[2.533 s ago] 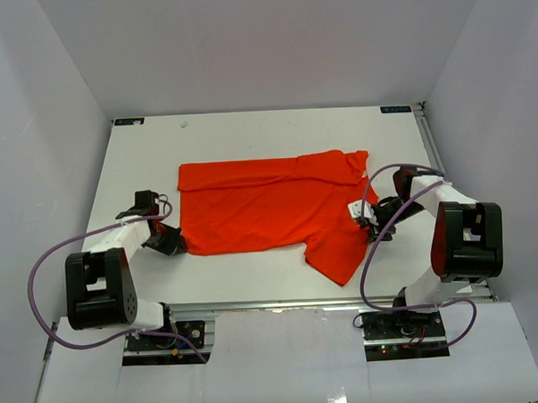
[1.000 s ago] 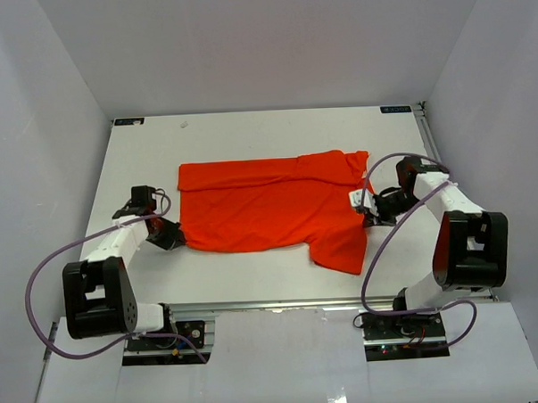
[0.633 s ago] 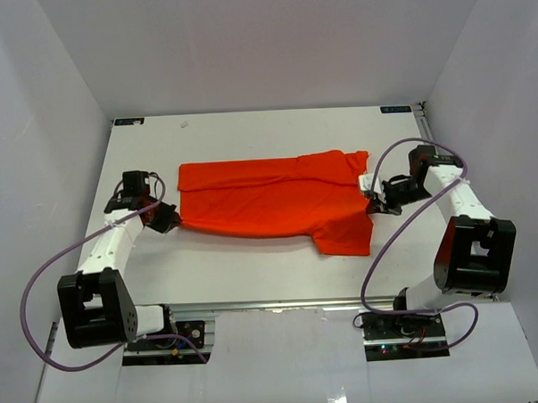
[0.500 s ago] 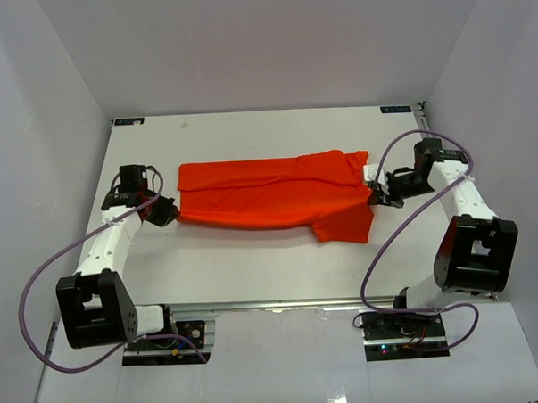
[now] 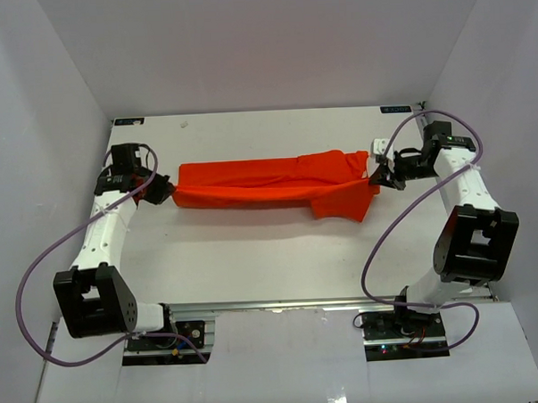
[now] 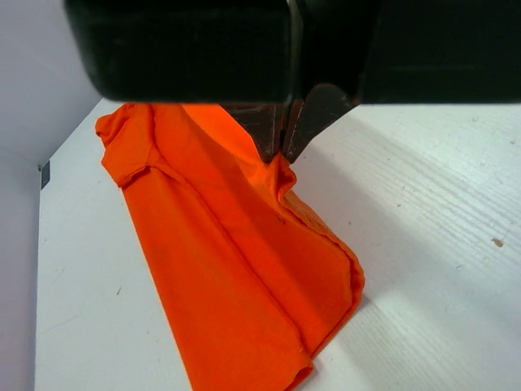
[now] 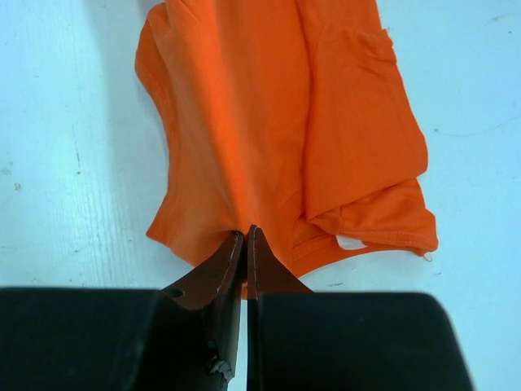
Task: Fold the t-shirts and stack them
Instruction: Fold the tshirt
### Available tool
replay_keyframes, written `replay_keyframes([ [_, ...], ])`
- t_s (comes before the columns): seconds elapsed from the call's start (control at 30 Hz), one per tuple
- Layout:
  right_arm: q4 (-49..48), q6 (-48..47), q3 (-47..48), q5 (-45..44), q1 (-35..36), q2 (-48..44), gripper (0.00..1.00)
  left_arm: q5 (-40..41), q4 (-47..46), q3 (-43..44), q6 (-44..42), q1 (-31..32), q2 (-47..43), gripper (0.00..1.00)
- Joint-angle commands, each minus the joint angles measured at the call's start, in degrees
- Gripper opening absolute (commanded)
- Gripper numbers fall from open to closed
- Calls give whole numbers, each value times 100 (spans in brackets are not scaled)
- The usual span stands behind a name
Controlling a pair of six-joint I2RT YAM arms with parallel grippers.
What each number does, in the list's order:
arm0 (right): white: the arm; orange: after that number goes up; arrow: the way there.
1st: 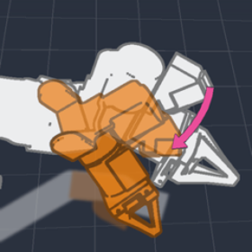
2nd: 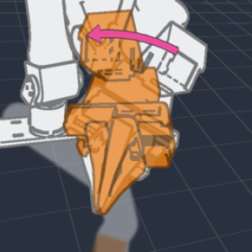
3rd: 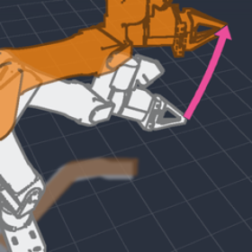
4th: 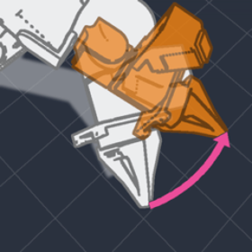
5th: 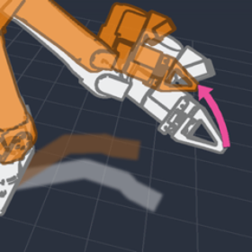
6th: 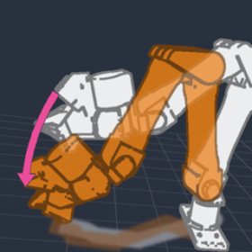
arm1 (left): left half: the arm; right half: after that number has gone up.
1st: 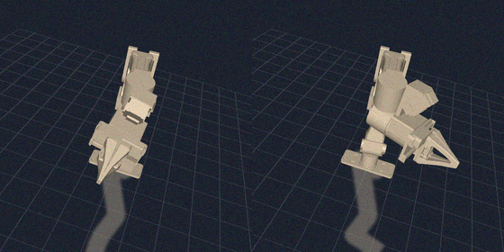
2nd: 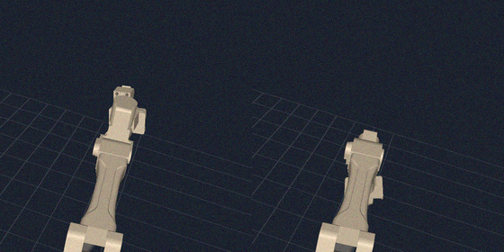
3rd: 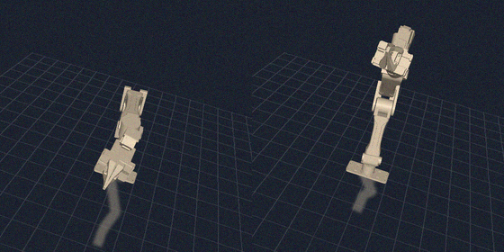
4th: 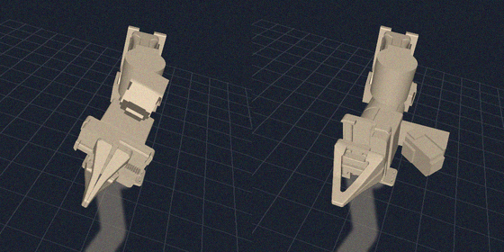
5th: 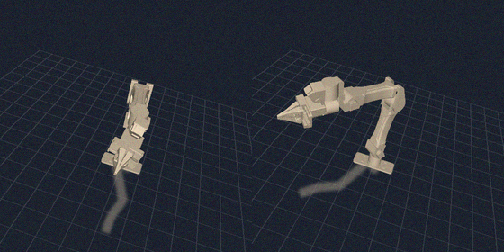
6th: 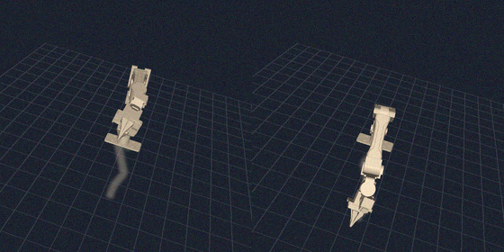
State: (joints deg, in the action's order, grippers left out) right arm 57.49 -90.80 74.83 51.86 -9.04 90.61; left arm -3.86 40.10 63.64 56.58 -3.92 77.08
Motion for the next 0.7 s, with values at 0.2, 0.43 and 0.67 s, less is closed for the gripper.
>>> replay_keyframes([
  [0.2, -415, 722, 831, 448, -45, 422, 6, 175, -46, 781, -85, 6, 378, 8],
  [0.43, -300, 713, 1113, 457, -46, 774, 6, 166, -151, 931, -129, 6, 712, 8],
  [0.67, -493, 871, 1078, 475, -28, 967, 6, 175, -257, 1054, -217, 6, 1037, 8],
])
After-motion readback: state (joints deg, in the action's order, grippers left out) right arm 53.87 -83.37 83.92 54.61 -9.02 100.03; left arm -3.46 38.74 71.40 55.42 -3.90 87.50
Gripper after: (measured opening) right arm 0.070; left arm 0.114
